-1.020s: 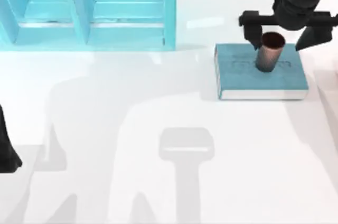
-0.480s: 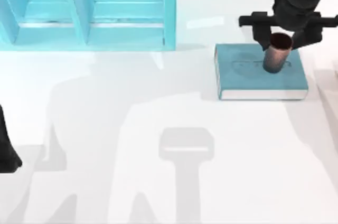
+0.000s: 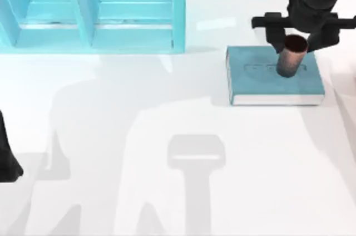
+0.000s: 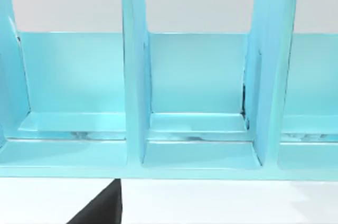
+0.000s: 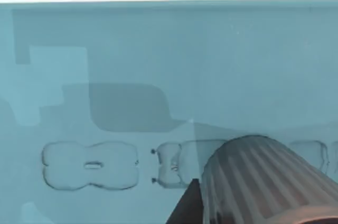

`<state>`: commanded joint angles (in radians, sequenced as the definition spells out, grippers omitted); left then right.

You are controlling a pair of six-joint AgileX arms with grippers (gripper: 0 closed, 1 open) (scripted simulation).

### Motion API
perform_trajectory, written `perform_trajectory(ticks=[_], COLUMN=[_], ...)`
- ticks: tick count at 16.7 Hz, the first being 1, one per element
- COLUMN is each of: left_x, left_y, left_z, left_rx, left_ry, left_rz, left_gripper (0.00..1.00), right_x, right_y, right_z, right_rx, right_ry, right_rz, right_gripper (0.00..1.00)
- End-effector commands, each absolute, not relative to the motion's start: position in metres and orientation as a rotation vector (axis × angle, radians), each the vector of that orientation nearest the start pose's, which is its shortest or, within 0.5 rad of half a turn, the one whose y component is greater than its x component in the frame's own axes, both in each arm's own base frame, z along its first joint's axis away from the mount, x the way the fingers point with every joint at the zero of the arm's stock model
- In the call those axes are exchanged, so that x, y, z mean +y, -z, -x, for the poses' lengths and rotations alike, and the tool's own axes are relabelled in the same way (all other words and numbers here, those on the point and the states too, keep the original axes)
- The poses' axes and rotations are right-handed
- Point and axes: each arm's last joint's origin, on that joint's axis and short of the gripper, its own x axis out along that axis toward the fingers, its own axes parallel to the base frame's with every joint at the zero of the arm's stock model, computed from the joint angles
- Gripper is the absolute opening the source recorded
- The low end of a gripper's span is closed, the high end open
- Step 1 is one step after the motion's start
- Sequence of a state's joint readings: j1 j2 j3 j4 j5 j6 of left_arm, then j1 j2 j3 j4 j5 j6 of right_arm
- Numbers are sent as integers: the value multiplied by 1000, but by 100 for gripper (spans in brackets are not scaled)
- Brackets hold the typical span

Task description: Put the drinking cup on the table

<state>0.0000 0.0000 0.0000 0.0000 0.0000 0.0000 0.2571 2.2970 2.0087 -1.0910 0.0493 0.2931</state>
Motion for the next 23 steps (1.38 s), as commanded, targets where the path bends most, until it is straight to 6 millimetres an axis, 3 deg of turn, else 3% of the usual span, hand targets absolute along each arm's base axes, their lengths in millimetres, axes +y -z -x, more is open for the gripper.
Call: perform_trajectory(ticks=[3,9,15,19,23], left_x=[-1,-1,-1,-1,-1], left_y=[-160,-160,-160,-160,-160], left_z=[-106,-106,-106,-106,-106], left_rx=[0,0,0,0,0], left_ry=[0,0,0,0,0], left_rz=[0,0,0,0,0], left_gripper=[100,100,100,100,100], right_x=[126,125,126,131,136], right_y=[-192,-236,-241,-255,-251], right_z=[-455,-456,-452,-426,-379], right_rx=[1377,1374,1368,1345,1379], right_ry=[10,13,12,13,20], right_rz=[-27,-29,-31,-33,-10], right_gripper=[0,0,0,0,0])
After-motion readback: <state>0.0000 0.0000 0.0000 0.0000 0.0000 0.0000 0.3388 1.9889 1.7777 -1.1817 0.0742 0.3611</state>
